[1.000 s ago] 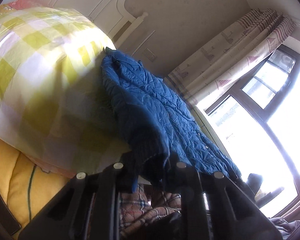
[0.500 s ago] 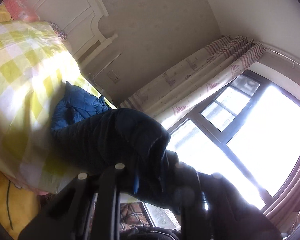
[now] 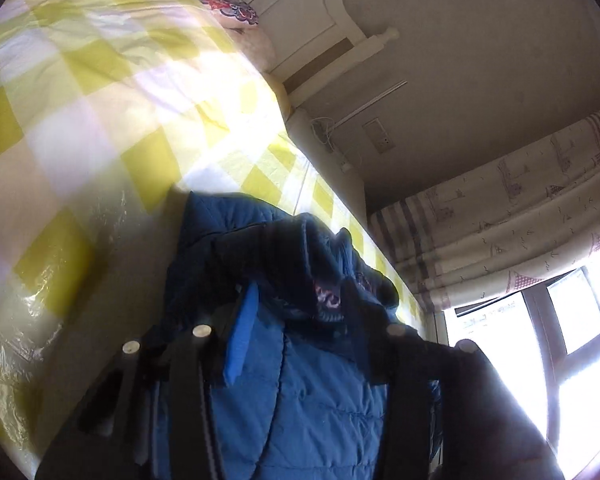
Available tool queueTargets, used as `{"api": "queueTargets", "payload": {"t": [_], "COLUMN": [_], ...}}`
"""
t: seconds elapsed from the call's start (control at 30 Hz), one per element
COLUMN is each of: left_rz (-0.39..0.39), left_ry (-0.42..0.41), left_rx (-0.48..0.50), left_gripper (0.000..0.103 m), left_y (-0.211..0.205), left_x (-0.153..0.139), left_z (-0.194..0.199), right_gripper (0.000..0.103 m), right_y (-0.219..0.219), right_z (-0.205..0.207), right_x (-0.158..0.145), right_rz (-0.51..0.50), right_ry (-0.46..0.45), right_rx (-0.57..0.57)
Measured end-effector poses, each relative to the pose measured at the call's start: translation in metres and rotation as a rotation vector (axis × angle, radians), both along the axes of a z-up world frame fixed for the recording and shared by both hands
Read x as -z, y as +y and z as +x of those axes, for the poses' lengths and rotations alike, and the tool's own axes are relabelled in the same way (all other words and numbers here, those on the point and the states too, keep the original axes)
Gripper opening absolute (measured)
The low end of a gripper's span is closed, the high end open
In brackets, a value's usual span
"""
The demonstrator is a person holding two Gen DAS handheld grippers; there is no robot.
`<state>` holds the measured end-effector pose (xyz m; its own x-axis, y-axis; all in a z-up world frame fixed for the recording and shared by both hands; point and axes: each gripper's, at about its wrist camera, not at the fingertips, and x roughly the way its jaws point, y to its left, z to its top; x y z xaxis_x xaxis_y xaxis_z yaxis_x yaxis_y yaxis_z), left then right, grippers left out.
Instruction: Fold large clothes
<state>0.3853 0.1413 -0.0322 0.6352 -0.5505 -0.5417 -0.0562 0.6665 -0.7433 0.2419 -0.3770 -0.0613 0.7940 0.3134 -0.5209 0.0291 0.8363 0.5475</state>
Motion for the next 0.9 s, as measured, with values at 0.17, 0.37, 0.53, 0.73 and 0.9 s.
{"api": "queueTargets", "payload": {"t": [0.17,0.37,0.53,0.73,0.9], "left_rz": [0.086,0.387,0.437,0.414,0.426], "left_ry": [-0.125,-0.108,-0.067,-0.053,-0.076], "left_rx": [-0.036,0.238,0.365,0.388,0.403], "left_gripper": [0.08,0.086,0.086,0.086,0.073], "left_y": [0.047,0.01,-0.011,-0.023,-0.034], "left_x": [-0.021,-0.007,0.027,0.038,0.032], "left_z": [0.015,0.029,0.038,0.057,0.067], "right_gripper": [0.074,0.073,0.073,0.073,0.07], "right_y": [-0.036,-0.025,-0.014,-0.007,-0.006], "right_z": [0.003,0.042,0.061,0.066,0.064], "right_x": [0.006,0.028,0.037,0.043,0.041], "right_rz": [-0.117,-0.272,-0.276,-0.272,-0.267], "right_ry": [-0.022,0.095,0.122,0.129,0.115], "right_rx": [0.036,-0.109,-0.16,-0.199,-0.212]}}
